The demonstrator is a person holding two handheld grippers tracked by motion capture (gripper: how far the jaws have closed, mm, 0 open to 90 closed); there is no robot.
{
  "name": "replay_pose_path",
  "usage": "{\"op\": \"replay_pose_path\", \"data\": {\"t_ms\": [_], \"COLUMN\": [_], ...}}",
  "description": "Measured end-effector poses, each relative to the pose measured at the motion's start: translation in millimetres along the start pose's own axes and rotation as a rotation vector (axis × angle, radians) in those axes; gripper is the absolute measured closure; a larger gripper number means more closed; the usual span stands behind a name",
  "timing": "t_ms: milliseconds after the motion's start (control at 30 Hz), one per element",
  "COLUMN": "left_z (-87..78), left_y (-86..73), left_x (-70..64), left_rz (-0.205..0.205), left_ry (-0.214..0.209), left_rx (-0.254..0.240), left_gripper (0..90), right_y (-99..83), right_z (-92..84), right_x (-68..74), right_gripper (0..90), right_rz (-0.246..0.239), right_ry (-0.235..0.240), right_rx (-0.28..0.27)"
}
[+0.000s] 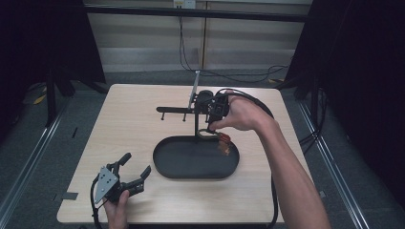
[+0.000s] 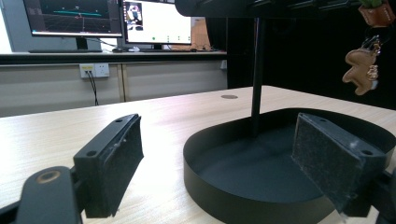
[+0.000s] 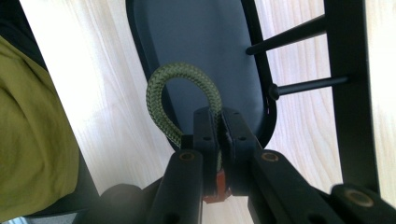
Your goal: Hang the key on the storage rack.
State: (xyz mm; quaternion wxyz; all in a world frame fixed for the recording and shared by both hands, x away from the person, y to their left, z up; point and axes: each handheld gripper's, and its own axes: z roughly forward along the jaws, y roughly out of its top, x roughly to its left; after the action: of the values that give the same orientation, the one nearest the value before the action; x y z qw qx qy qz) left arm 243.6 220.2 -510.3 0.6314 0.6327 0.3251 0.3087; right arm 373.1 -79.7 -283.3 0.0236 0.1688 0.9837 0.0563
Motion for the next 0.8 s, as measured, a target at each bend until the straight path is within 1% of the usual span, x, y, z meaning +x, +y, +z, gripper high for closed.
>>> {"op": "replay_pose_path", "data": {"t_ms": [67,133,167,200,233,267,300,367,400,467,567,633,667,733,767,800], "left_z": [0.0,0.0,0.0,0.0,0.0,0.0,0.0,0.0,0.0,0.2,0.4,0.0,-0.2,-0.4,-0.5,-0.4], "left_y": [0.0,0.0,0.0,0.0,0.0,0.0,-0.1,0.0,0.0,-0.1,-0.3,-0.2,-0.2,-0.2,-0.2,-0.2], "left_x": [0.0,-0.1,-0.1,-0.1,0.0,-0.1,0.0,0.3,0.3,0.2,0.2,0.6,0.8,0.8,0.8,0.8], "left_rz": [0.000,-0.001,-0.001,-0.001,0.000,-0.001,-0.001,0.003,0.003,0.002,0.002,0.008,0.011,0.011,0.011,0.011], "left_ry": [0.000,0.000,0.000,0.000,0.000,0.000,-0.003,-0.003,-0.003,-0.002,-0.005,-0.004,-0.006,-0.008,-0.009,-0.009], "left_rx": [0.000,0.000,0.000,0.000,0.000,0.000,-0.002,0.000,0.000,-0.004,-0.008,-0.005,-0.004,-0.004,-0.003,-0.004], "left_gripper": [15.9,16.0,16.0,16.0,15.9,16.0,15.9,16.0,15.9,15.9,16.0,16.0,16.0,15.9,16.0,15.9], "right_y": [1.9,2.8,3.2,3.2,3.4,3.8,4.2,5.5,5.8,6.4,5.6,5.7,5.6,7.1,7.9,8.0], "right_z": [1.9,3.0,1.5,-0.8,-3.0,-5.3,-5.4,-4.4,-3.9,-4.6,-5.7,-5.8,-4.3,-2.5,-2.4,-1.3], "right_x": [-2.1,-3.5,-5.5,-6.4,-8.7,-9.8,-11.0,-11.7,-13.3,-16.3,-22.0,-24.8,-25.0,-24.1,-24.4,-24.7], "right_gripper": [85.4,85.4,85.4,85.4,85.4,85.5,85.4,85.4,85.4,85.4,85.4,85.4,85.4,85.4,85.4,85.4], "right_rz": [-0.005,0.004,0.001,0.013,0.008,0.013,0.011,0.016,0.012,0.022,0.044,0.051,0.049,0.040,0.035,0.042], "right_ry": [-0.005,-0.011,-0.017,-0.022,-0.024,-0.026,-0.033,-0.042,-0.047,-0.052,-0.060,-0.064,-0.071,-0.088,-0.088,-0.102], "right_rx": [0.020,0.026,0.029,0.026,0.013,0.014,0.011,0.032,0.025,0.033,0.014,0.021,0.012,0.022,0.033,0.018]}}
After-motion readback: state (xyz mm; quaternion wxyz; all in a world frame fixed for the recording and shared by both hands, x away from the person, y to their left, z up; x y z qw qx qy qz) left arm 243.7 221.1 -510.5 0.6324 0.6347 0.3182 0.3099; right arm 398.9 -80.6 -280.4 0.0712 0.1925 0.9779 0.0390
